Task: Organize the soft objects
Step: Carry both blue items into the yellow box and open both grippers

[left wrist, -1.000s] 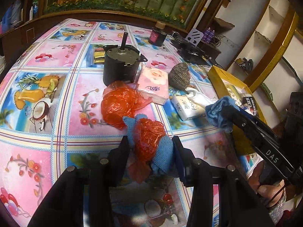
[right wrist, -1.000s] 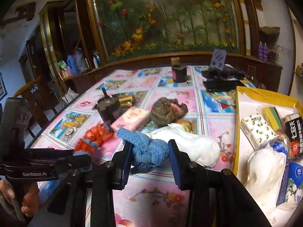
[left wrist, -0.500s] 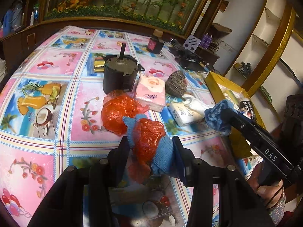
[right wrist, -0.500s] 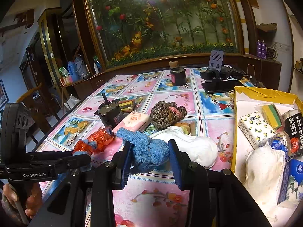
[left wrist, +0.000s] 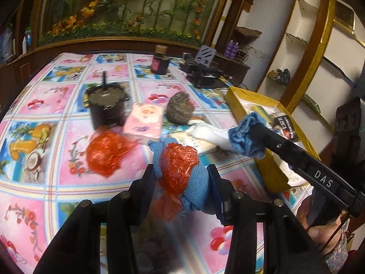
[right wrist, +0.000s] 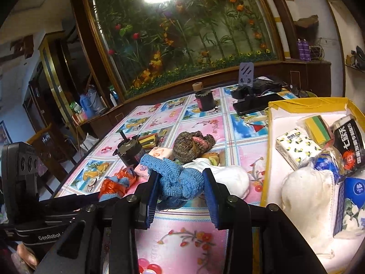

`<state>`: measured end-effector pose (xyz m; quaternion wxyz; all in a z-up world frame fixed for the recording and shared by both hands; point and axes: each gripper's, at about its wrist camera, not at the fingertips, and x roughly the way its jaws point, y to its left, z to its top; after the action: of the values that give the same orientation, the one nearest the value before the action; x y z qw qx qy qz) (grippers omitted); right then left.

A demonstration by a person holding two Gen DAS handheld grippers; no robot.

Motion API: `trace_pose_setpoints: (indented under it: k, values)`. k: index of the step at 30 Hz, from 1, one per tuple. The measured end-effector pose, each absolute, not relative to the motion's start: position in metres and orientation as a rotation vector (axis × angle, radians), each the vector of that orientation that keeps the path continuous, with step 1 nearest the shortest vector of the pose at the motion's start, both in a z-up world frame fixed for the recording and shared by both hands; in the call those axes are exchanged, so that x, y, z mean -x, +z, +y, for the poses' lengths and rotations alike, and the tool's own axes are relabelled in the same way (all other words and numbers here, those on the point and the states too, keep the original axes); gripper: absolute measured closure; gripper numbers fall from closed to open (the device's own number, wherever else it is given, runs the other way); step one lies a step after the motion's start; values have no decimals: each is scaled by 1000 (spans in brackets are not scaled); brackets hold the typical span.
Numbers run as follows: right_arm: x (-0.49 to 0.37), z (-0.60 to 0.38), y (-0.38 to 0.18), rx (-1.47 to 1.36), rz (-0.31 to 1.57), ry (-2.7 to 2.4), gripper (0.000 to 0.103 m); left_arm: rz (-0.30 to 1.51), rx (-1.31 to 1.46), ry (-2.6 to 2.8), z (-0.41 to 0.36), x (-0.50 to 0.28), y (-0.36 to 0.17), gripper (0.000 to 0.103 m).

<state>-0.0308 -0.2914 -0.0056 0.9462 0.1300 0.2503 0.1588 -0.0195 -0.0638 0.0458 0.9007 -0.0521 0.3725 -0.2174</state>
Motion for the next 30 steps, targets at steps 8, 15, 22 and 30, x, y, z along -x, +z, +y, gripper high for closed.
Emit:
trace_pose_setpoints:
  k: [8, 15, 22, 30]
  values:
    - [46, -340, -3, -326, 514, 231, 63, 784, 49, -524, -119, 14, 48, 59]
    - [62, -382, 5, -376, 479, 167, 62, 791, 15, -575, -155, 19, 49, 59]
    - [69, -412, 19, -391, 462, 137, 62, 791, -11, -603, -184, 13, 58, 59]
    - [57, -457, 52, -380, 479, 56, 62, 788, -57, -680, -238, -6, 83, 59]
